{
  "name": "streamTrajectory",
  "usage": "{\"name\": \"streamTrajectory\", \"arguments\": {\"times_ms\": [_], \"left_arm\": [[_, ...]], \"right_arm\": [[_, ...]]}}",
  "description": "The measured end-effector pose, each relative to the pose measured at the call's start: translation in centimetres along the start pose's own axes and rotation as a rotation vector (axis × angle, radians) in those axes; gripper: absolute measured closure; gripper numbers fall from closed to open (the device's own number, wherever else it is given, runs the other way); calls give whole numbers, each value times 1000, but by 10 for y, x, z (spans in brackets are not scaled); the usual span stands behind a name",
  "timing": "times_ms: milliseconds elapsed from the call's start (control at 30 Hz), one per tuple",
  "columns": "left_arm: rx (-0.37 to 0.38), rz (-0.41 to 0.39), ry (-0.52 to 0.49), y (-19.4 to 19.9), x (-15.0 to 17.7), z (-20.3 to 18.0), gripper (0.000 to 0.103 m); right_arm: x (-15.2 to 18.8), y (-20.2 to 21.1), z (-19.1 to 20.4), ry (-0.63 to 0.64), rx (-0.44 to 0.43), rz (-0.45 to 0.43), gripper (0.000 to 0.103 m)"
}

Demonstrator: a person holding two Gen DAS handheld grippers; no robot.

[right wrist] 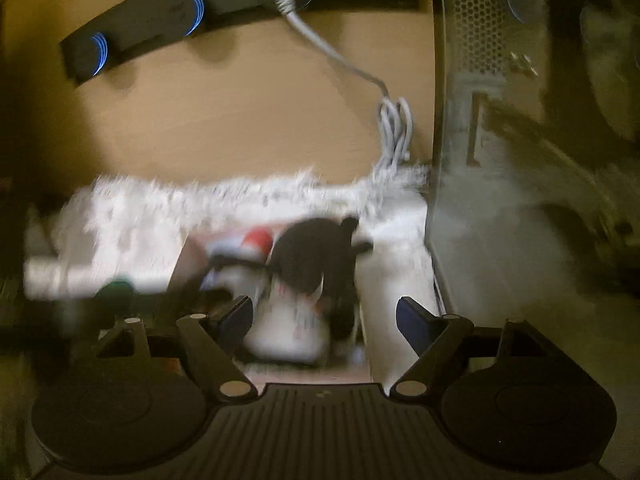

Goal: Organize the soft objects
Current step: 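Carry the rocket and bear over the pink box and release both there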

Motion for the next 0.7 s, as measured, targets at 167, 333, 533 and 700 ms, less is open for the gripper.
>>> {"name": "streamTrajectory", "arguments": {"times_ms": [167, 333, 533, 700], "left_arm": [[39, 19, 50, 3, -3, 5, 74], [90, -17, 107, 27, -14, 14, 74], [90, -71, 88, 56, -12, 24, 74], [73, -90, 47, 86, 13, 40, 74]], "right_arm": [[34, 8, 16, 83, 26, 40, 24], [41, 7, 32, 105, 1, 41, 23], [44, 4, 54, 142, -41, 45, 23], [55, 5, 78, 218, -90, 54, 19]]}}
Point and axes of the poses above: each gripper's, at about its wrist camera, not at the fingertips, and y roughly against the way its jaws point, z to its left, x to its underside, the point moved 4 cm from there along -y, roughly the way its jaws point, and after that the axes turned 14 degrees about -x, right-handed, at the moved point
